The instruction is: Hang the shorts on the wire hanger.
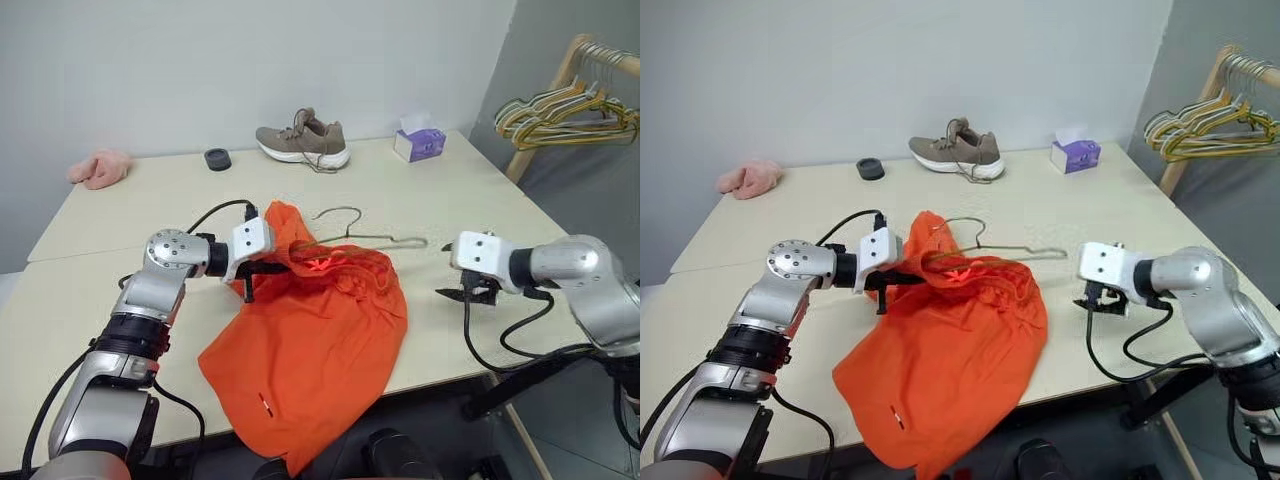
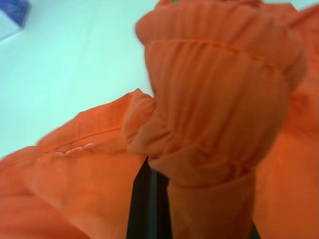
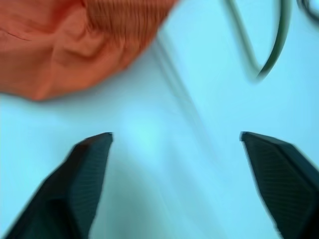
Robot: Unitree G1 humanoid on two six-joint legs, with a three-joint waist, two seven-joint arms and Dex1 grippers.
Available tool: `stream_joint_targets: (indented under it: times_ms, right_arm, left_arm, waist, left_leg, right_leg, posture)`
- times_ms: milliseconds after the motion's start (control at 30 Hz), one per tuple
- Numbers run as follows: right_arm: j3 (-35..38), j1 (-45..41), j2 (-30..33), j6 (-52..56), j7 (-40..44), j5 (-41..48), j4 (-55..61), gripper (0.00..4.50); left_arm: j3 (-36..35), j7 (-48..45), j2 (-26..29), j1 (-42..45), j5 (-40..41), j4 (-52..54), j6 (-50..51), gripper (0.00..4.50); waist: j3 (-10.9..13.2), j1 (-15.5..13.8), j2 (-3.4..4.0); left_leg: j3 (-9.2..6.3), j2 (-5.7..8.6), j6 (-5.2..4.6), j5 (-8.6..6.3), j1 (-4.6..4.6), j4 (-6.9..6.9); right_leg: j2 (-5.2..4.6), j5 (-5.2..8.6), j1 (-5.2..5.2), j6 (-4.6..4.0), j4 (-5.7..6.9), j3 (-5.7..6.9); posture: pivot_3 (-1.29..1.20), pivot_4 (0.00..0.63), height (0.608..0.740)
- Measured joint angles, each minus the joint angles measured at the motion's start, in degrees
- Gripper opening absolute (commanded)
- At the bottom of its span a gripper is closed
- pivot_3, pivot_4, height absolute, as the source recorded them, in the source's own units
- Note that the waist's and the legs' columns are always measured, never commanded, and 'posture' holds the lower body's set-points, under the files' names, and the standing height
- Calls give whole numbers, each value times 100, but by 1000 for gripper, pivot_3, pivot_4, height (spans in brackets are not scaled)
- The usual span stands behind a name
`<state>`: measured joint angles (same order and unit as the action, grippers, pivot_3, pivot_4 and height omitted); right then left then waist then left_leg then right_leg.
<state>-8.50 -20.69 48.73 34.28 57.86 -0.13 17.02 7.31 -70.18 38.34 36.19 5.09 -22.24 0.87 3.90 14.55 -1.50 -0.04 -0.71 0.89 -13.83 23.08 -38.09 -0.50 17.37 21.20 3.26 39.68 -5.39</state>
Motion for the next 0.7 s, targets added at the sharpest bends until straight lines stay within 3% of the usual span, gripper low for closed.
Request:
stream_joint_targets:
  times_ms: [100,333,533,700]
  right_arm:
    - [91,463,-871,801,-599,230,339,4474]
    - [239,295,-2512,1739,-1990,448,371,4474]
    - [167,99,-2998,2126,-2293,743,194,4474]
    - [-240,34,-2965,2132,-2300,817,20,4474]
  left_arm:
    - [-69,89,0,-9,77,17,151,0]
    - [-156,68,38,-233,394,411,704,0]
    - [-219,92,87,-310,420,595,881,0]
    - [-226,113,89,-343,463,652,916,0]
  waist:
    - [-2,54,-2]
    - [-3,128,-1]
    - [-4,123,-3]
    - [-4,120,-3]
  left_leg:
    - [8,2,2,1,-12,-1]
    - [7,5,4,2,-8,2]
    - [7,7,3,2,-8,1]
    - [8,8,3,2,-8,1]
  right_leg:
    - [3,1,2,1,24,-8]
    - [9,4,4,5,20,-8]
    - [8,3,4,5,21,-4]
    - [8,4,5,5,20,-4]
  posture:
    - [-257,12,740]
    - [-247,14,740]
    - [-232,10,740]
    - [-227,9,740]
